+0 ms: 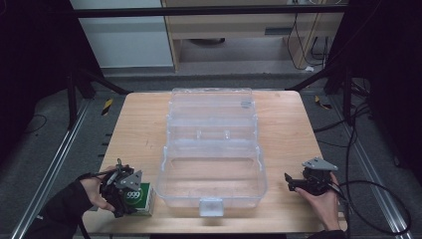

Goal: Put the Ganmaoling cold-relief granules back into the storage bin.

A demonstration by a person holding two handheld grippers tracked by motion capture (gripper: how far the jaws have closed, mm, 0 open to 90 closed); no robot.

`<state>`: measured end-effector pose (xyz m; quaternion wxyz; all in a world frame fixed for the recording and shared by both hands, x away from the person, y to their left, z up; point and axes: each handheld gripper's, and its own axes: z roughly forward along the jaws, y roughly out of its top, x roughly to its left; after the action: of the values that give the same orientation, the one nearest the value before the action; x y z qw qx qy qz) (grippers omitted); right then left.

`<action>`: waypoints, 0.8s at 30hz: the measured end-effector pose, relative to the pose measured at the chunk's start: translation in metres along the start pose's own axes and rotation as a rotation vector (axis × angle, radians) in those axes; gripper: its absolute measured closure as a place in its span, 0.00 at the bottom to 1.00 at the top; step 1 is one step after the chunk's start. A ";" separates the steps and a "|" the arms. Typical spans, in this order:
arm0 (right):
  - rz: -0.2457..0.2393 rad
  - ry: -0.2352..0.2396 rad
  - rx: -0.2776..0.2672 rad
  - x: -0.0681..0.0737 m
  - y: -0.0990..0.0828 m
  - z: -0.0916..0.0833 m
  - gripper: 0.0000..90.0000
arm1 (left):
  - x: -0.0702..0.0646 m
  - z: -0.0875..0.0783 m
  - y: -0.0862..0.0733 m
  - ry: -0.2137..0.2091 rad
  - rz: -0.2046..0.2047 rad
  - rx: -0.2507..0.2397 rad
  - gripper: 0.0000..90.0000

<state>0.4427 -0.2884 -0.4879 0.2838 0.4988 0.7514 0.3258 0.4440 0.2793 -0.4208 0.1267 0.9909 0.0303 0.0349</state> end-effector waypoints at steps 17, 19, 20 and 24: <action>-0.001 0.014 0.011 0.002 0.000 0.001 0.04 | 0.003 0.017 0.003 -0.056 0.009 0.027 0.11; -0.003 0.015 0.011 0.002 0.000 0.001 0.04 | 0.003 0.017 0.003 -0.056 0.013 0.027 0.12; -0.002 0.015 0.011 0.002 0.000 0.002 0.04 | 0.003 0.017 0.003 -0.056 0.015 0.028 0.12; -0.006 0.018 0.014 0.002 0.000 0.002 0.04 | 0.002 0.016 0.003 -0.048 0.012 0.023 0.14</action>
<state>0.4434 -0.2866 -0.4897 0.2743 0.4955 0.7578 0.3241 0.4473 0.2729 -0.4356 0.1156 0.9930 0.0215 0.0113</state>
